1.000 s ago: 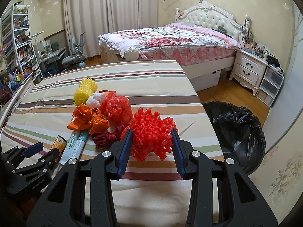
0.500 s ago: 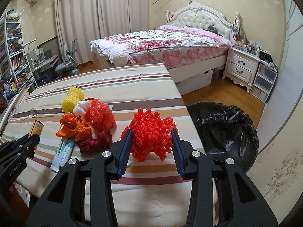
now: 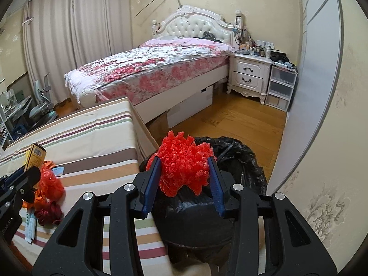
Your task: Collect trash
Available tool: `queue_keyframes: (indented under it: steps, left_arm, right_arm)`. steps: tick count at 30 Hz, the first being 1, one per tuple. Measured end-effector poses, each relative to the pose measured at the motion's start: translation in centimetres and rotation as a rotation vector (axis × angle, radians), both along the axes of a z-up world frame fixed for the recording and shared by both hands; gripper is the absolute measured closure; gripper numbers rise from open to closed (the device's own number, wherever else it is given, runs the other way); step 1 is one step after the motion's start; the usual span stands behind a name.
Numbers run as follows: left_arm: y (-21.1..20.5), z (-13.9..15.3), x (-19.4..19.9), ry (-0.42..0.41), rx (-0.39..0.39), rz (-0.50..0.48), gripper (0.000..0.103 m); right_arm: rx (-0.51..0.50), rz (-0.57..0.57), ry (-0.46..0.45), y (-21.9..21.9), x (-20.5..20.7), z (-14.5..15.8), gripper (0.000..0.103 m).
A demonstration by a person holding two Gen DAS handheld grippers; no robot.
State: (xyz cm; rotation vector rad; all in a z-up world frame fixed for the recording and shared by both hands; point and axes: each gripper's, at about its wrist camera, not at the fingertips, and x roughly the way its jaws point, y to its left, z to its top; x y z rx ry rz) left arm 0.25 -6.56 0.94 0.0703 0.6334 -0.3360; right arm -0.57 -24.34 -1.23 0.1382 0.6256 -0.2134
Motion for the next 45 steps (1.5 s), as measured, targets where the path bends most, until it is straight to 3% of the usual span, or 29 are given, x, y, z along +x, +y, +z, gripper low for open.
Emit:
queue_keyframes:
  steps: [12, 22, 24, 25, 30, 45]
  left_arm:
    - [-5.9, -2.8, 5.5, 0.080, 0.041, -0.079, 0.078]
    - [-8.6, -3.8, 6.7, 0.094, 0.071, -0.123, 0.077]
    - [-8.8, -4.0, 6.9, 0.091, 0.085, -0.115, 0.067]
    - [-8.8, -4.1, 7.0, 0.093, 0.084, -0.109, 0.053]
    - [-9.0, -4.3, 7.2, 0.092, 0.079, -0.094, 0.038]
    - [-9.4, -4.4, 7.4, 0.079, 0.087, -0.095, 0.027]
  right_arm:
    - [-0.004, -0.096, 0.042, -3.2, 2.5, -2.2, 0.063]
    - [0.013, -0.145, 0.065, -4.8, 3.6, -3.0, 0.058]
    - [0.014, -0.164, 0.061, -4.8, 3.5, -3.1, 0.053]
    - [0.013, -0.172, 0.062, -5.0, 3.6, -3.2, 0.050]
    - [0.015, -0.198, 0.057, -5.5, 3.5, -3.1, 0.049]
    - [0.011, -0.220, 0.037, -5.9, 2.9, -2.5, 0.040]
